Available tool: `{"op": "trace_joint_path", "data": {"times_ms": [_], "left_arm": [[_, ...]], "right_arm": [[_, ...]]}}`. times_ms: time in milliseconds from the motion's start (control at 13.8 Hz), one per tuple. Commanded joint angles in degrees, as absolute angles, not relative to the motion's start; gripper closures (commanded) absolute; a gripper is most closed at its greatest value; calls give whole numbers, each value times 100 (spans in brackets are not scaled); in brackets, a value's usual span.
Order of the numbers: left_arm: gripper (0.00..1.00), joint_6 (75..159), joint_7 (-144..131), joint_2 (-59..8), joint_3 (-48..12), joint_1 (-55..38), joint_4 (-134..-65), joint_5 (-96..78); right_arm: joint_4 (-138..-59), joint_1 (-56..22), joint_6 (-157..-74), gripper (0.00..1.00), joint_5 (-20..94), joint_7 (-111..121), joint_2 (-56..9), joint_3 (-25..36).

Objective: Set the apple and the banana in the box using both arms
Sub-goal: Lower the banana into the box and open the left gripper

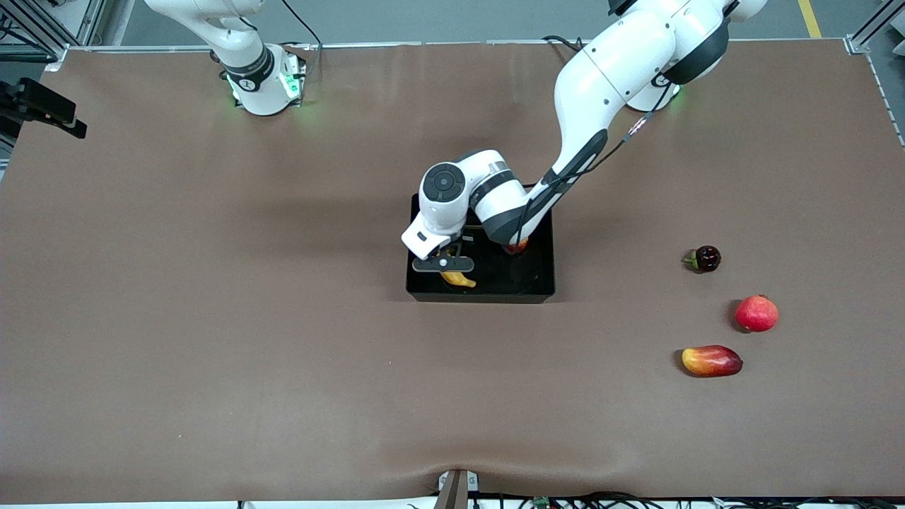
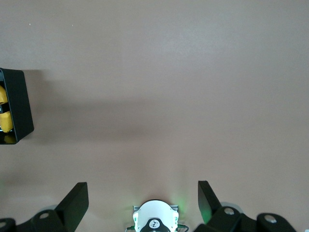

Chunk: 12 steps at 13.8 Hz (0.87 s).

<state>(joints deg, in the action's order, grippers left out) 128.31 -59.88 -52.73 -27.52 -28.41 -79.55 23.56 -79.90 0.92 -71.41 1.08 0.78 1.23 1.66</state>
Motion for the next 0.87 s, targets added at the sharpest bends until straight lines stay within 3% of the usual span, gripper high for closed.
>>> {"op": "trace_joint_path", "data": {"times_ms": [0,362,797], "left_arm": [[1,12850,-6073,-5388,-2689,-2927,-7813,2329],[0,12500,-6082,-4853,-2689,-2751,-7805,2391],[0,11393,-5924,-3404,-2733,-1874,-7805,2277]], "right_arm": [[-8130,167,-7172,0,246,114,281,141],[-8130,281,-7181,0,255,114,272,141],[-8130,316,-7163,0,281,123,272,141]]}}
